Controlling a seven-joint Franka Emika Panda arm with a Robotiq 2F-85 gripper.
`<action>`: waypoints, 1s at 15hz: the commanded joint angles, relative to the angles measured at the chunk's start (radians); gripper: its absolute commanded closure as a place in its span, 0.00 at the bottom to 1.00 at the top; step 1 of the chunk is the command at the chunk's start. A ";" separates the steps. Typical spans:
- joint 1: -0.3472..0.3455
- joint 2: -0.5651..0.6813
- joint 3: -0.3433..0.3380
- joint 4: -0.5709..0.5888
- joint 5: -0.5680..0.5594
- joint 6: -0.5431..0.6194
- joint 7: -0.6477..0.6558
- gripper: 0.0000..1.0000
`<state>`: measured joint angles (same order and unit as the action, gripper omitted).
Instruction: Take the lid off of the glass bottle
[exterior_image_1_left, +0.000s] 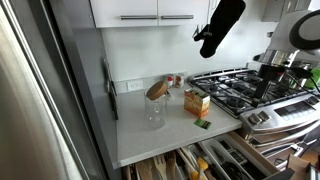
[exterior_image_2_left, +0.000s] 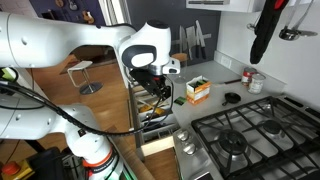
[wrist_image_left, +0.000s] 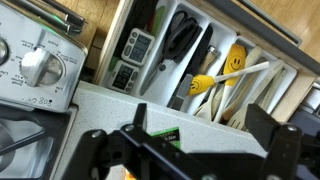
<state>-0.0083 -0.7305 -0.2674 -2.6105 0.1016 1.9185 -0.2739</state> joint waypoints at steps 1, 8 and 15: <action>-0.021 0.004 0.017 0.002 0.013 -0.003 -0.012 0.00; 0.074 0.143 0.145 0.045 0.277 0.274 0.201 0.00; 0.149 0.432 0.303 0.231 0.491 0.703 0.483 0.00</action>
<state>0.1344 -0.4356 -0.0036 -2.4785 0.5509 2.5244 0.1123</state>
